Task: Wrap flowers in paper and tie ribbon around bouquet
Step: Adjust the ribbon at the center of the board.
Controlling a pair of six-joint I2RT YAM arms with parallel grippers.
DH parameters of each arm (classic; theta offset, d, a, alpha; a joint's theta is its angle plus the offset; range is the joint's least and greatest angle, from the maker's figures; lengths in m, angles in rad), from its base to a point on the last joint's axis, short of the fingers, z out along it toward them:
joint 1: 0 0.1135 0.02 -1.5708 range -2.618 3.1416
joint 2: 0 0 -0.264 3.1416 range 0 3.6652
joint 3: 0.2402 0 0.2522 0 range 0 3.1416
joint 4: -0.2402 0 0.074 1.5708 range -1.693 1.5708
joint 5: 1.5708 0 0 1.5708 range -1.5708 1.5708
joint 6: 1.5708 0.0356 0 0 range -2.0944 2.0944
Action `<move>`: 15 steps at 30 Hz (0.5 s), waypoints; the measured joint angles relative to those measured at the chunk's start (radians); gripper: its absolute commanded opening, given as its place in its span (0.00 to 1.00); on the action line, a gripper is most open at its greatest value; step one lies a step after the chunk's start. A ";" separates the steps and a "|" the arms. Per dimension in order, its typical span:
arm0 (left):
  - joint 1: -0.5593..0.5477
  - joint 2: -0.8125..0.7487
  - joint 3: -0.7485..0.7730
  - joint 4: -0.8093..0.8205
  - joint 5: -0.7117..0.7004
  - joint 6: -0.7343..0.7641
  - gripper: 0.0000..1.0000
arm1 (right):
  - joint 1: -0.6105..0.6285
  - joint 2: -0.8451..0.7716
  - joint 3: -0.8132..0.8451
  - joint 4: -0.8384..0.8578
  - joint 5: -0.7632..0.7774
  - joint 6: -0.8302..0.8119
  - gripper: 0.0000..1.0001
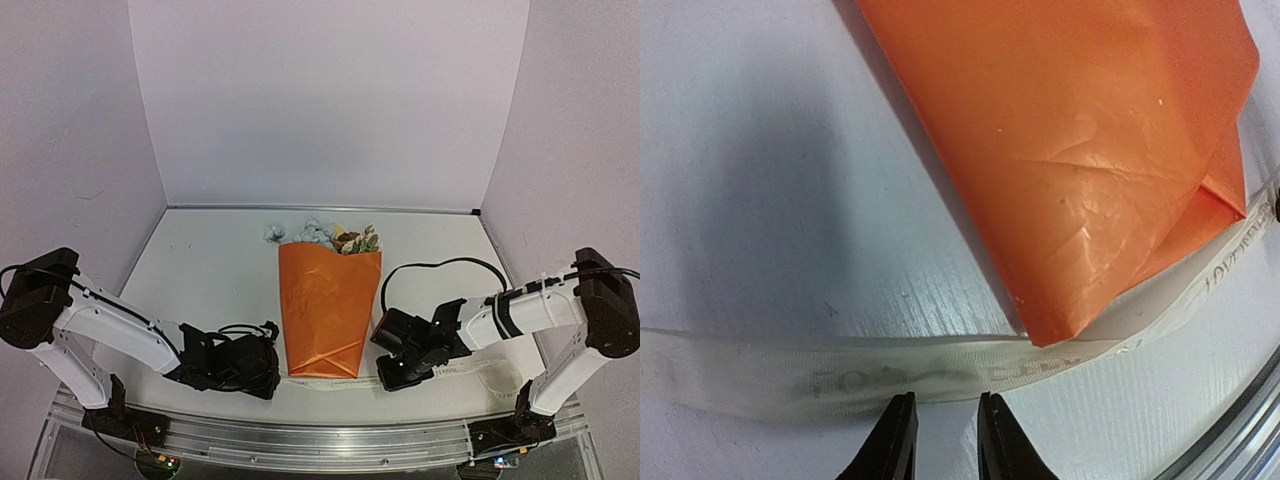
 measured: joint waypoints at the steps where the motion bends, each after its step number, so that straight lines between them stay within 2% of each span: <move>1: 0.004 0.001 0.000 0.000 -0.002 -0.005 0.23 | 0.000 0.000 0.000 -0.001 0.004 0.000 0.14; 9: 0.058 0.003 -0.004 0.022 0.009 -0.025 0.22 | -0.021 0.012 0.011 -0.003 0.000 0.005 0.13; 15: 0.100 0.003 -0.034 0.097 0.033 -0.042 0.20 | -0.026 0.017 0.013 -0.003 -0.003 0.019 0.12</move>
